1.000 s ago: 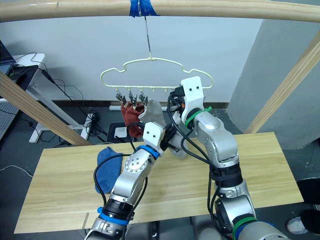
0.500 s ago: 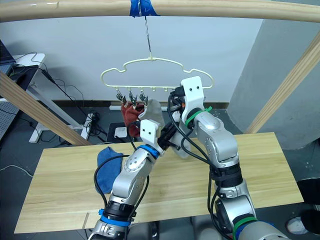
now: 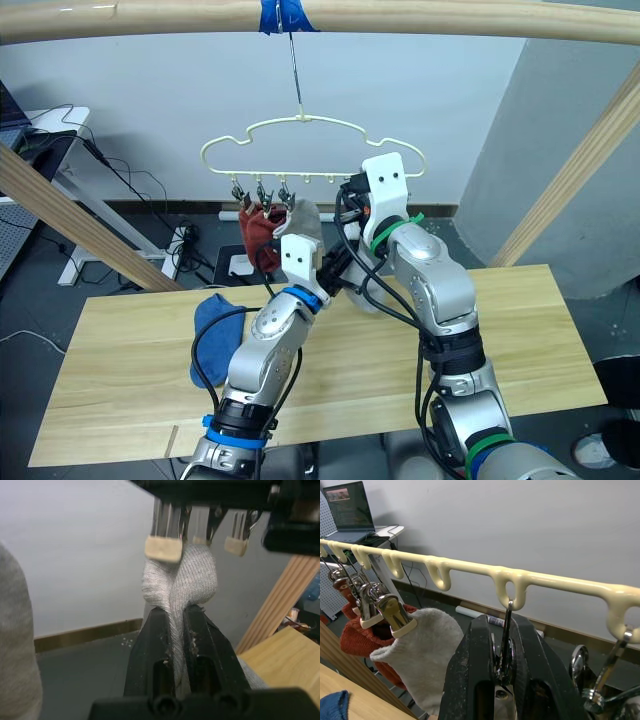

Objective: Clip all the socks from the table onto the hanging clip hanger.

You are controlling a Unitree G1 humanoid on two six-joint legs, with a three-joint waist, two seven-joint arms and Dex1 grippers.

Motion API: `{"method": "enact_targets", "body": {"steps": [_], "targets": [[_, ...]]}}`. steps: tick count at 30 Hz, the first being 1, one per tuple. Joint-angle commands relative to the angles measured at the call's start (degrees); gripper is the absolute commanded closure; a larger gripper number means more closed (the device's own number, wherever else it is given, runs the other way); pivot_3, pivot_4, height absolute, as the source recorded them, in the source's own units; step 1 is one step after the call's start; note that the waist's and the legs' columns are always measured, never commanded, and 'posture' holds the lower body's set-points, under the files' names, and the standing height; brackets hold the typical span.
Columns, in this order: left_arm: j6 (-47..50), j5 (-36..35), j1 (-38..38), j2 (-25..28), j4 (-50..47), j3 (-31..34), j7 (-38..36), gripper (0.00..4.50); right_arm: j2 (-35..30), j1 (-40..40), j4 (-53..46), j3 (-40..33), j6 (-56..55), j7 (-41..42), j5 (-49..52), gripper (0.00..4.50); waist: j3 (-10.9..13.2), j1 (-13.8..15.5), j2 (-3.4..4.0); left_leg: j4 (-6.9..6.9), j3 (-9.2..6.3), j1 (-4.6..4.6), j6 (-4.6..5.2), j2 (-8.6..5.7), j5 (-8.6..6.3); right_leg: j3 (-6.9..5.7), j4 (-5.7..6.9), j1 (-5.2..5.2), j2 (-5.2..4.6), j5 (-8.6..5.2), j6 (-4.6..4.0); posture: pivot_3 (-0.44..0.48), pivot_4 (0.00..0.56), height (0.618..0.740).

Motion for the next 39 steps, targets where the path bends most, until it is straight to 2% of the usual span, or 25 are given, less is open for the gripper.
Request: {"method": "enact_targets", "body": {"steps": [1,7,15,16,21,26,36,39], "targets": [[-0.57,-0.79,-1.28,-0.8,-2.0,0.09,0.05,4.5,0.17,-0.36,-2.9,0.21,-0.12,0.0,0.77,4.39,0.0,0.0,0.0,0.0,0.0,0.0,0.0,0.0,0.0,0.0,0.0,0.0,0.0,0.0,0.0,-0.206,0.26,0.74],[-0.73,-0.63,-1.45,-0.77,-1.84,0.19,0.06,4.5,0.53,-0.2,-3.14,-0.09,0.25,-0.1,1.18,4.39,0.0,0.0,0.0,0.0,0.0,0.0,0.0,0.0,0.0,0.0,0.0,0.0,0.0,0.0,0.0,-0.206,0.26,0.74],[-0.49,0.36,-1.48,-0.22,-1.46,0.17,0.71,4.5,0.52,0.39,-5.7,0.07,-0.05,1.71,3.11,1.61,0.0,0.02,0.0,0.0,-0.01,-0.01,0.0,0.0,0.0,0.0,-0.02,0.0,0.0,0.0,0.0,-0.206,0.263,0.74],[-0.47,0.36,-1.42,-0.04,-1.55,0.24,0.63,4.5,0.43,0.63,-6.31,0.2,0.07,1.93,3.48,1.61,0.0,0.01,0.0,0.0,-0.01,-0.01,0.0,0.0,0.0,-0.01,-0.03,0.0,0.0,0.0,0.0,-0.206,0.263,0.74],[-0.85,1.87,-0.67,2.74,-2.15,-0.53,-0.77,2.99,-0.85,2.66,-9.77,0.96,1.61,3.15,4.72,1.56,0.01,-0.05,0.01,-0.02,-0.01,-0.02,0.0,0.01,0.0,0.0,-0.03,-0.01,0.01,0.0,0.01,-0.205,0.264,0.74],[-0.06,2.76,-0.16,6.34,-3.11,-1.27,-2.91,1.7,-5.41,5.47,-14.41,2.01,3.1,5.54,5.33,1.56,0.01,0.07,0.01,-0.01,-0.03,-0.02,0.0,0.0,0.0,-0.02,-0.03,-0.01,0.01,0.0,0.01,-0.205,0.264,0.74],[2.01,-0.77,1.3,17.17,-10.62,-1.73,-15.66,1.7,-15.86,11.53,-26.48,1.29,5.73,9.83,7.13,1.56,0.09,0.06,0.11,-0.02,-0.03,-0.03,0.0,0.02,0.0,-0.02,-0.05,-0.01,0.02,-0.01,0.01,-0.2,0.269,0.74],[2.85,-4.29,1.45,22.67,-14.84,0.35,-21.92,1.7,-18.07,12.91,-28.79,-0.76,5.21,7.83,5.57,1.56,0.13,0.09,0.12,-0.03,-0.04,-0.03,0.0,0.03,0.0,-0.02,-0.05,-0.02,0.04,-0.02,0.01,-0.203,0.271,0.74]]}}
